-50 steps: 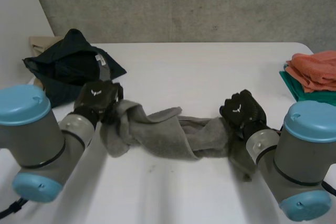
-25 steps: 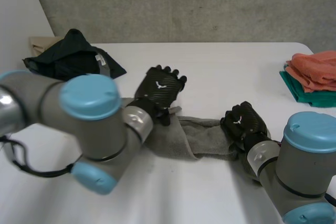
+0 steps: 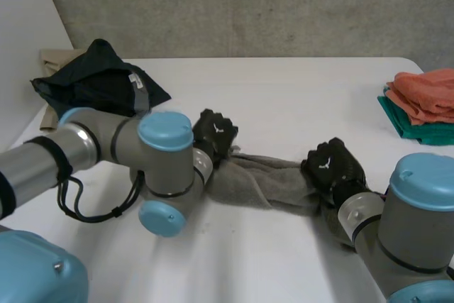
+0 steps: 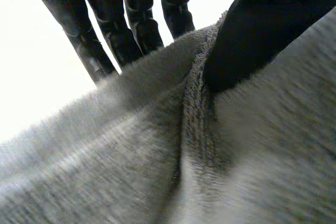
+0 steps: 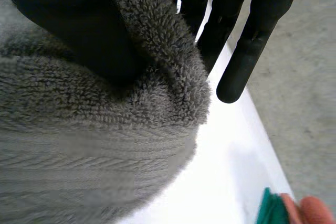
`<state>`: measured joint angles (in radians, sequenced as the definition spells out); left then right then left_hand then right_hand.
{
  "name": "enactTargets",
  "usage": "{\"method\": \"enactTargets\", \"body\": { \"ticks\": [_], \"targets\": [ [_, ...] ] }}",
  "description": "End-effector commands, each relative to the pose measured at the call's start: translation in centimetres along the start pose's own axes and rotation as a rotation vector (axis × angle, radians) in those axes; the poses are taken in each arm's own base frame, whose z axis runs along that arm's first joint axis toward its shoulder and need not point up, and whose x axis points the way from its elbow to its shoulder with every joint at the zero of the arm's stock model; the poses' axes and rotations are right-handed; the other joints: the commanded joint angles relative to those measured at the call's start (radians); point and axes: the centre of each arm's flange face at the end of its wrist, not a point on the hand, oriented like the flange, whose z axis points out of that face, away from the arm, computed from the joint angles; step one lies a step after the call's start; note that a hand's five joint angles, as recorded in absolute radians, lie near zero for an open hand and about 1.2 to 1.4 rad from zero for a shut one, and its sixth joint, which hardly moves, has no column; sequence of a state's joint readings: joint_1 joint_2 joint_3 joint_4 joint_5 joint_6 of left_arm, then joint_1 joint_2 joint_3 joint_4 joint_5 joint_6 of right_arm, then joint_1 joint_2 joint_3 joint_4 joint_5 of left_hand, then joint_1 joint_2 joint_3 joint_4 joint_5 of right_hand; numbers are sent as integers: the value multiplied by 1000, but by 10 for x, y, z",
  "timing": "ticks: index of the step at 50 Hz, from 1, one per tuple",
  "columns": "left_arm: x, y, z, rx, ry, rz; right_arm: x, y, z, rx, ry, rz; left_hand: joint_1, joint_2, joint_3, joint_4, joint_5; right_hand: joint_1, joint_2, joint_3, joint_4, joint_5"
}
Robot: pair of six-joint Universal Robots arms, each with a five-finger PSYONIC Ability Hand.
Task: Fold the laundry.
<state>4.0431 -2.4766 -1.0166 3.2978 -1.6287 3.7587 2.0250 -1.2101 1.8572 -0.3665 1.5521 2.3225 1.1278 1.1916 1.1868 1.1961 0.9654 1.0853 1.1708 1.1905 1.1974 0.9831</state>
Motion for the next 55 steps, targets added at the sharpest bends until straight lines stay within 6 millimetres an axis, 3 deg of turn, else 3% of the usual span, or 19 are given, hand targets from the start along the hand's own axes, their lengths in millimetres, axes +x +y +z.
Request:
{"method": "enactTargets", "body": {
  "ticks": [1, 6, 8, 13, 16, 20, 24, 25, 28, 29, 30, 31, 32, 33, 35, 39, 46, 52, 55],
  "targets": [
    [-67, -70, -27, 208, -190, -50, 44, -14, 6, 44, 131, 15, 268, 205, 209, 200, 256, 311, 225, 206, 199, 239],
    [-104, -111, -69, 336, -278, -114, 68, -29, -5, 19, 132, 17, 268, 205, 209, 200, 256, 311, 225, 206, 199, 239],
    [-109, -116, -83, 339, -276, -130, 77, -31, -10, -11, 119, 28, 268, 205, 209, 200, 256, 311, 225, 206, 199, 239],
    [-123, -112, -128, 289, -268, -182, 120, -37, -34, -116, 122, 68, 268, 205, 209, 200, 256, 311, 225, 206, 199, 239],
    [-133, -105, -157, 259, -274, -238, 129, -36, -44, -184, 82, 79, 268, 205, 209, 200, 256, 311, 225, 206, 199, 239],
    [-124, -100, -182, 262, -192, -344, 132, -41, -55, -239, 0, 89, 268, 205, 209, 200, 256, 311, 225, 206, 199, 239],
    [-111, -94, -193, 268, -101, -434, 147, -43, -21, -184, 36, 110, 268, 205, 209, 200, 256, 311, 225, 206, 199, 239],
    [-108, -91, -194, 260, -84, -457, 150, -37, 3, -162, 59, 126, 268, 205, 209, 200, 256, 311, 225, 206, 199, 239],
    [-105, -89, -195, 253, -72, -481, 153, -36, 41, -92, 118, 184, 268, 205, 209, 200, 256, 311, 225, 206, 199, 239],
    [-103, -86, -194, 241, -66, -487, 153, -34, 66, -37, 164, 235, 268, 205, 209, 200, 256, 311, 225, 206, 199, 239],
    [-102, -84, -193, 235, -64, -486, 150, -31, 78, -11, 182, 260, 268, 205, 209, 200, 256, 311, 225, 206, 199, 239],
    [-101, -83, -192, 230, -62, -487, 146, -28, 90, 12, 196, 280, 268, 205, 209, 200, 256, 140, 55, 35, 28, 68],
    [-100, -83, -192, 229, -62, -484, 142, -24, 100, 26, 216, 295, 268, 205, 209, 200, 256, -259, -345, -365, -372, -332],
    [-99, -84, -192, 232, -59, -481, 134, -14, 116, 30, 239, 305, 268, 205, 209, 200, 256, -911, -996, -1016, -1023, -983],
    [-98, -84, -191, 232, -54, -480, 128, -4, 123, -2, 261, 291, 268, 205, 209, 200, 256, -911, -996, -1016, -1023, -983],
    [-99, -85, -186, 238, -56, -481, 128, -4, 114, -51, 289, 271, 268, 205, 209, 200, 256, -911, -996, -1016, -1023, -983],
    [-110, -101, -181, 294, -77, -476, 123, -11, 54, -95, 217, 282, 268, 205, 209, 200, 256, -911, -996, -1016, -1023, -983],
    [-124, -120, -176, 357, -102, -475, 96, -1, -4, -193, 13, 415, 268, 205, 209, 200, 256, -911, -996, -1016, -1023, -983],
    [-132, -136, -177, 415, -112, -476, 81, 2, -17, -193, -62, 522, 268, 205, 209, 200, 256, -911, -996, -1016, -1023, -983]
  ]
}}
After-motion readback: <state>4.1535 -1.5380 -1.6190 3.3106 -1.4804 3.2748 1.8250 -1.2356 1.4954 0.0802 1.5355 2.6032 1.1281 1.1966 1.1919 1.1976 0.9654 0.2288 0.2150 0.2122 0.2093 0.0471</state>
